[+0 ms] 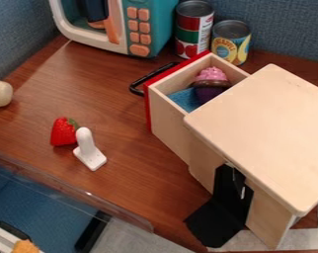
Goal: Closed the drawer
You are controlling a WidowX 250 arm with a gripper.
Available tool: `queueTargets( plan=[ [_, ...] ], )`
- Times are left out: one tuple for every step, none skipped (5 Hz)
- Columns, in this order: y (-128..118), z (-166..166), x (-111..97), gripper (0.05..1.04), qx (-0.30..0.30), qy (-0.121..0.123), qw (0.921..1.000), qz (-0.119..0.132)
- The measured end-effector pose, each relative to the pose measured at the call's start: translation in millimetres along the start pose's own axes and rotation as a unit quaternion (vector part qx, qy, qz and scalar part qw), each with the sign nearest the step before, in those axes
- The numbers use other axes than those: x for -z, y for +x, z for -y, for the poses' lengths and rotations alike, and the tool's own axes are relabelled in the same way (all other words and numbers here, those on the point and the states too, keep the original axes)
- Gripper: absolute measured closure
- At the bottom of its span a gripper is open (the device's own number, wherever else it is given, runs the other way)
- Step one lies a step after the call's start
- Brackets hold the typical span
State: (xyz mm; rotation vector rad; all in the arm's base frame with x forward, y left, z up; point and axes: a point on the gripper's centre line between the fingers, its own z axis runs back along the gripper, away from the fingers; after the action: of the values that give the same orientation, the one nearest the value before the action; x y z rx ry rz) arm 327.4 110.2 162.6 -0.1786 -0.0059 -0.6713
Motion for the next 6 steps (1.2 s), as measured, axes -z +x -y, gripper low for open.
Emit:
queueTargets(
  plan=[
    [0, -4, 12, 0.083, 0.003, -0.013, 0.9999, -0.008],
    [10, -23, 28, 0.083, 0.087, 0.013, 0.996, -0.013],
    [16, -38, 31, 0.083, 0.162, 0.046, 0.9856, -0.014],
    [4, -54, 32, 0.083, 0.262, 0.068, 0.9627, 0.002],
    [-27, -55, 53, 0.083, 0.323, 0.055, 0.9445, 0.016],
    [-51, -50, 57, 0.083, 0.424, 0.083, 0.9014, 0.023]
  ],
)
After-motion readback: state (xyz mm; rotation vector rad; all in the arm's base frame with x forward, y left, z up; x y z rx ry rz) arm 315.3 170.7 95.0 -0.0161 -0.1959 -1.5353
